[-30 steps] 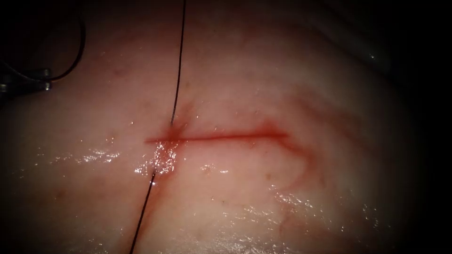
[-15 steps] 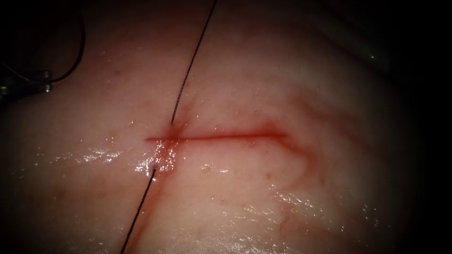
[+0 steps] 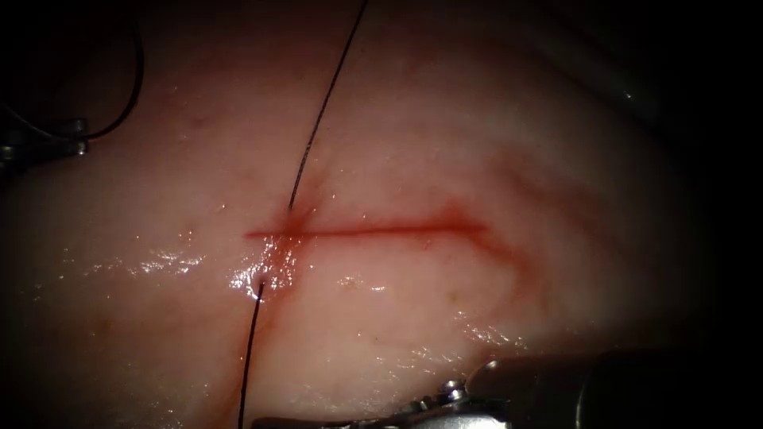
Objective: Wound Closure
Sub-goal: Pull the suture through the tissue until a short tail remains on top
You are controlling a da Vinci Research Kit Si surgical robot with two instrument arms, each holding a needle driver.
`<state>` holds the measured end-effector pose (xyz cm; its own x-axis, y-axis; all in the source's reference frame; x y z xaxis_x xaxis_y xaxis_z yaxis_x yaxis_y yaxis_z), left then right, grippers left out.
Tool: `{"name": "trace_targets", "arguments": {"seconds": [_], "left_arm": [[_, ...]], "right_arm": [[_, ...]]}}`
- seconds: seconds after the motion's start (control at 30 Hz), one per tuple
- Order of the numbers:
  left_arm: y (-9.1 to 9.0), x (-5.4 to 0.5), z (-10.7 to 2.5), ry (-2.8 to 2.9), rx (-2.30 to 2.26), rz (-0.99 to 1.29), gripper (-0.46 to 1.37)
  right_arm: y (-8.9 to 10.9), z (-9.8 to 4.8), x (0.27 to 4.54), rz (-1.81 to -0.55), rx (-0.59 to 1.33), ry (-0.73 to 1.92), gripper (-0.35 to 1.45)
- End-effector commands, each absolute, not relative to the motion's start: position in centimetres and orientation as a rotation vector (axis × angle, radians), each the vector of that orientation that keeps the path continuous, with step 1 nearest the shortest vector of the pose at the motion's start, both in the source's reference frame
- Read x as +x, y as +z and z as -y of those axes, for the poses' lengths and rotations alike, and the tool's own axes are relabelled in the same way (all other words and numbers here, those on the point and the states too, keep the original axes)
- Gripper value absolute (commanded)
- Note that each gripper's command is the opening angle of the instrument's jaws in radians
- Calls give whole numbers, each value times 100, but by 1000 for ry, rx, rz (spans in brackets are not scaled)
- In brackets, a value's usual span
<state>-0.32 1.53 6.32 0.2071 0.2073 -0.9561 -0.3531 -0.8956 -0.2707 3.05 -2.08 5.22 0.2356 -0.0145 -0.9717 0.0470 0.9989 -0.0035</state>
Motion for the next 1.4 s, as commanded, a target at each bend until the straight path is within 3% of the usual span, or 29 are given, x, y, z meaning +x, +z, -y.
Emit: {"name": "trace_targets", "arguments": {"seconds": [0.03, 0.47, 0.77, 0.87, 0.9, 0.93, 0.97, 1.4], "left_arm": [[632, -32, -152, 1737, -2062, -128, -35], [633, -33, -152, 1734, -2060, -124, -35], [633, -35, -151, 1733, -2063, -125, -35], [634, -35, -149, 1737, -2063, -124, -35], [634, -35, -148, 1738, -2064, -124, -35], [634, -35, -148, 1738, -2064, -124, -35], [634, -35, -148, 1738, -2064, -124, -35], [635, -41, -148, 1737, -2065, -127, -35]], "right_arm": [[529, 204, 304, -1332, 21, -32, 125], [623, 150, 319, -1284, -58, 23, 138], [656, 150, 347, -1282, -85, 21, 129], [661, 151, 350, -1288, -76, 8, 97], [662, 152, 349, -1296, -46, -17, 46], [662, 153, 348, -1294, -8, -47, -24], [661, 153, 346, -1276, 29, -76, -35], [610, 204, 336, -1273, 82, -154, -35]]}}
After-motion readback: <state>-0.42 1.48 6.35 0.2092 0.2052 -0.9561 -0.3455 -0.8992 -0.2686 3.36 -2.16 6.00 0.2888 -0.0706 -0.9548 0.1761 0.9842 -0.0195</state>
